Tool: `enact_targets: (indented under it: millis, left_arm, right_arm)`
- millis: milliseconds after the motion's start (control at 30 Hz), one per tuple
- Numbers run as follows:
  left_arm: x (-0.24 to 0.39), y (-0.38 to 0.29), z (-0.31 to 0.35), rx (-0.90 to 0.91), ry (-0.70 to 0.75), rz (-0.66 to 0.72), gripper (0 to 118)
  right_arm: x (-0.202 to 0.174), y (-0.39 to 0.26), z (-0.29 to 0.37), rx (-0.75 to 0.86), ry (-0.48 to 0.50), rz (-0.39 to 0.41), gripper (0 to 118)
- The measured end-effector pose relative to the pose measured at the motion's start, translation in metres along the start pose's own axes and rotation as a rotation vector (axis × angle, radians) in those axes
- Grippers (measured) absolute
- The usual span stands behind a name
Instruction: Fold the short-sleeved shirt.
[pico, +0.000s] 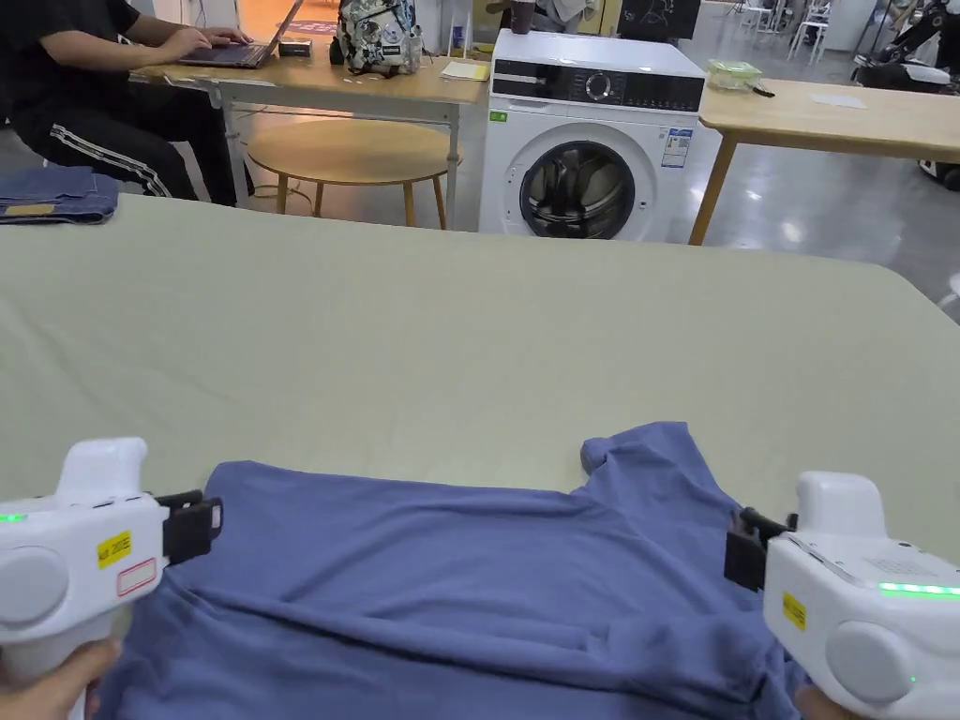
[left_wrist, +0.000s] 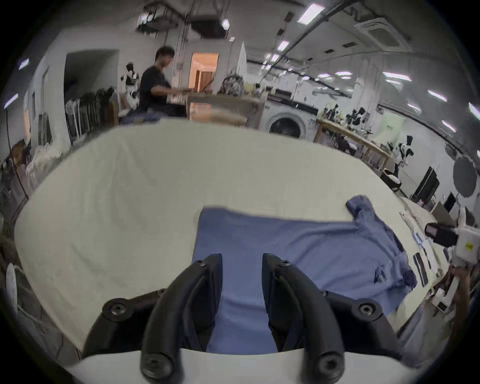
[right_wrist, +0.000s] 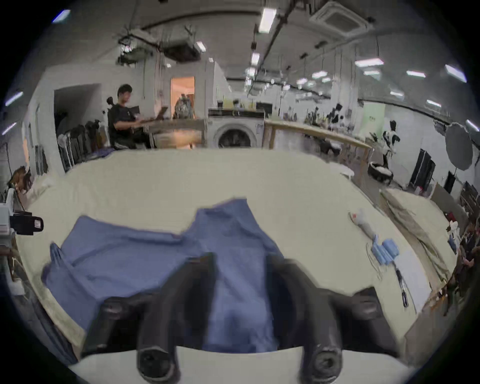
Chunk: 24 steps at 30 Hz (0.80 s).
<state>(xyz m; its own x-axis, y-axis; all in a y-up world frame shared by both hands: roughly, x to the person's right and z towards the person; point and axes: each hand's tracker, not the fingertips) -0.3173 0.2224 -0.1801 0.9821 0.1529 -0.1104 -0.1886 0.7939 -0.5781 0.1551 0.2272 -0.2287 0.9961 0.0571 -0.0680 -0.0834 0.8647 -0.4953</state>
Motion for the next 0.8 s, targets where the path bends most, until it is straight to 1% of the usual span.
enact_targets:
  millis: [67,100,133,167,267,400,500,567,600,667,800]
  left_arm:
    - [0.013,0.007,0.004,0.072,0.017,-0.039,24]
    - [0.018,0.011,0.004,0.1,0.031,-0.057,18]
    - [0.024,0.015,0.004,0.114,0.053,-0.073,7]
    - [0.028,0.017,0.004,0.14,0.066,-0.08,0]
    - [0.032,0.026,-0.001,0.173,0.058,-0.071,0]
    - [0.026,0.04,-0.023,0.13,0.082,-0.096,0]
    - [0.009,0.053,-0.047,0.044,0.084,-0.059,0]
    - [-0.013,0.065,-0.075,-0.05,0.061,-0.035,0]
    - [-0.02,0.07,-0.086,-0.067,0.067,-0.022,0]
    - [-0.036,0.08,-0.114,-0.159,0.033,0.001,0]
    - [-0.058,0.096,-0.157,-0.314,-0.005,0.069,0]
  right_arm:
    - [-0.014,0.008,-0.004,0.03,0.026,-0.018,7]
    - [-0.02,0.013,-0.004,0.039,0.037,-0.024,6]
    - [-0.026,0.016,-0.007,0.041,0.052,-0.03,4]
    - [-0.032,0.019,-0.009,0.048,0.061,-0.034,0]
    - [-0.048,0.026,-0.013,0.07,0.073,-0.031,0]
    - [-0.065,0.034,-0.028,0.078,0.091,-0.031,0]
    - [-0.074,0.035,-0.034,0.08,0.106,-0.02,0]
    - [-0.078,0.036,-0.04,0.072,0.116,0.009,0]
    - [-0.078,0.037,-0.043,0.069,0.124,0.006,0]
    - [-0.076,0.036,-0.053,0.048,0.143,-0.005,0]
    - [-0.07,0.035,-0.065,0.015,0.141,0.002,0]
